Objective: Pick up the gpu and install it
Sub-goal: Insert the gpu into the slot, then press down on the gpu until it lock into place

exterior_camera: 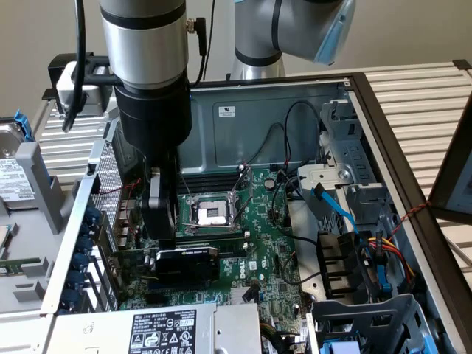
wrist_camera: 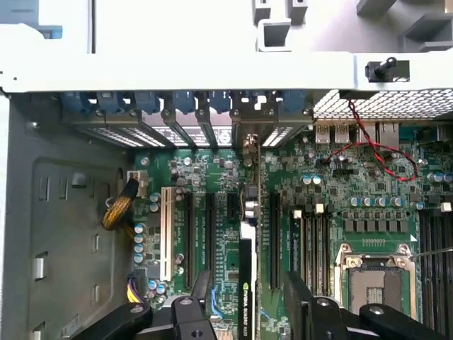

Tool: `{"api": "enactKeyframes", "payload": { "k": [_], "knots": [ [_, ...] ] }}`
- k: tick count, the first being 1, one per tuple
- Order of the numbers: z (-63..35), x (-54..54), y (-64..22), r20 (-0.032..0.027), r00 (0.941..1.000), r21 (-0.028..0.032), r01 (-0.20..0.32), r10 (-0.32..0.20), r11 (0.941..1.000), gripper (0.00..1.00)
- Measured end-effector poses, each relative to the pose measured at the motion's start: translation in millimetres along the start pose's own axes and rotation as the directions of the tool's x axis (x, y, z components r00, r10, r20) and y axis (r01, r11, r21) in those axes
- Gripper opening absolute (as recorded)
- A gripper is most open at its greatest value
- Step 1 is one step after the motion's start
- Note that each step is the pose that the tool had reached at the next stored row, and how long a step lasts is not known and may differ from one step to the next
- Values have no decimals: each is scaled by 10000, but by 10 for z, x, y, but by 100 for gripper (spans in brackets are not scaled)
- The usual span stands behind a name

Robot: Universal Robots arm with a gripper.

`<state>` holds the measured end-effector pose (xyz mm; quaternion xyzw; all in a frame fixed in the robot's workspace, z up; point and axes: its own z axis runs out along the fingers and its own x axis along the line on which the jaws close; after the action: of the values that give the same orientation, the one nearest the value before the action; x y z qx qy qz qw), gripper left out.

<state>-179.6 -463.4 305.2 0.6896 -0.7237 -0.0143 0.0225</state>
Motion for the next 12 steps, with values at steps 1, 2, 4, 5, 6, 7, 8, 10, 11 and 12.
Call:
{"api": "enactKeyframes", "payload": {
  "k": [1, 2, 4, 5, 6, 7, 8, 10, 11, 12],
  "knots": [
    [0, 0, 0, 0, 10000, 0, -1, 1, 10000, 53],
    [0, 0, 0, 0, 10000, 0, -1, 1, 10000, 53],
    [-1, 0, -1, -1, 10000, -1, 0, 0, 10000, 53],
    [-1, 0, -1, -1, 10000, 0, 0, 0, 10000, 53],
    [-1, 0, -1, -1, 10000, -1, 1, -1, 10000, 53],
    [-1, 0, -1, -2, 10000, 0, 1, -1, 10000, 53],
    [-1, 0, -1, -1, 10000, -1, 0, 0, 10000, 53],
    [-1, 0, -1, -2, 10000, -1, 0, 0, 10000, 53],
    [-1, 0, 0, -2, 10000, -1, 0, 0, 10000, 53],
    [-1, 0, -1, -1, 10000, -1, 1, -1, 10000, 53]
  ]
}}
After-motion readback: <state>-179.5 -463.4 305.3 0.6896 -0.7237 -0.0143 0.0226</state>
